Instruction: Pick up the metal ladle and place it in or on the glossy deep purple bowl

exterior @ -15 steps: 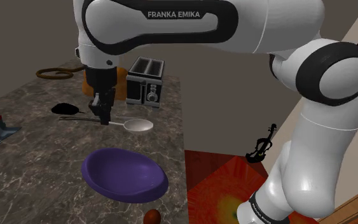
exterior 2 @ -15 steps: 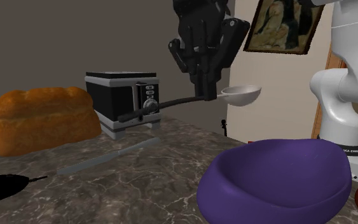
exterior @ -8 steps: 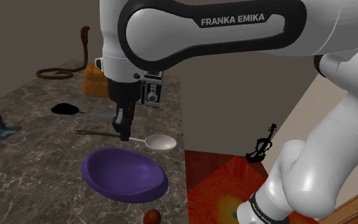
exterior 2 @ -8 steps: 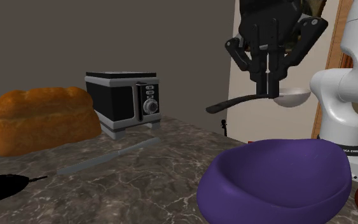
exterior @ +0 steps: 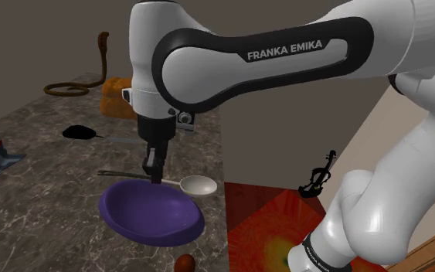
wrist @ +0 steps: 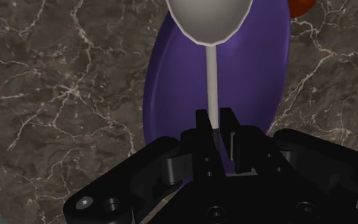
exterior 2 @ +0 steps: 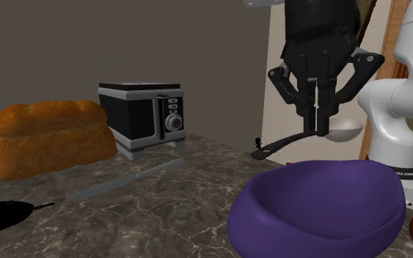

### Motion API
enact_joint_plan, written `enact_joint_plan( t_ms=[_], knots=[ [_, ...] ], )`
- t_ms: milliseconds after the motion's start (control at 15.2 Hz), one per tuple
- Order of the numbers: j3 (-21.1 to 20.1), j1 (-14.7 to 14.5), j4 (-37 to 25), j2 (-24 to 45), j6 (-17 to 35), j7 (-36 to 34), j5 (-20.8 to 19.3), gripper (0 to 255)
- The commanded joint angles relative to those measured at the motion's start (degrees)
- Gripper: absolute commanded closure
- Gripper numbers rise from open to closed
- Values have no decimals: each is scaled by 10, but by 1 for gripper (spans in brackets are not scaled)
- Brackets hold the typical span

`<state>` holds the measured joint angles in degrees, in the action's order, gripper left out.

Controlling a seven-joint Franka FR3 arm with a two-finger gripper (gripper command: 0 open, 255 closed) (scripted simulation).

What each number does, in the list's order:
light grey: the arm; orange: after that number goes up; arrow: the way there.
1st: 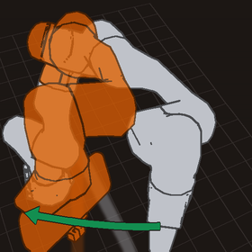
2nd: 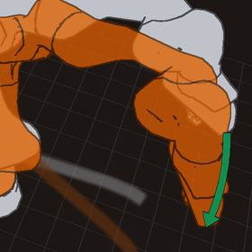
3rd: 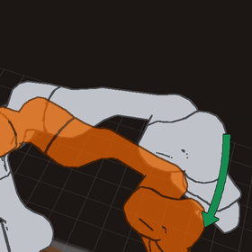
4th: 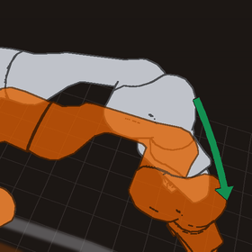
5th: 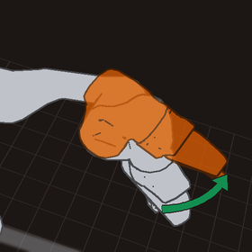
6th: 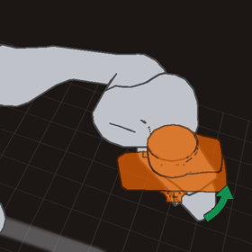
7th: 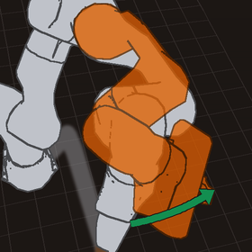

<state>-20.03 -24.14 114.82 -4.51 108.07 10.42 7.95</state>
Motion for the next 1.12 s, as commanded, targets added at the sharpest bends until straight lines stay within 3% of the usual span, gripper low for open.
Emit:
enact_joint_plan(
  t_ms=[0,462,990,1056],
  knots=[
    [-1,0,13,4,17,1,-1,255],
    [-3,-2,50,19,68,2,-3,255],
    [-3,-2,50,19,68,2,-3,255],
    [-3,-2,51,18,69,3,-3,0]
  ],
)
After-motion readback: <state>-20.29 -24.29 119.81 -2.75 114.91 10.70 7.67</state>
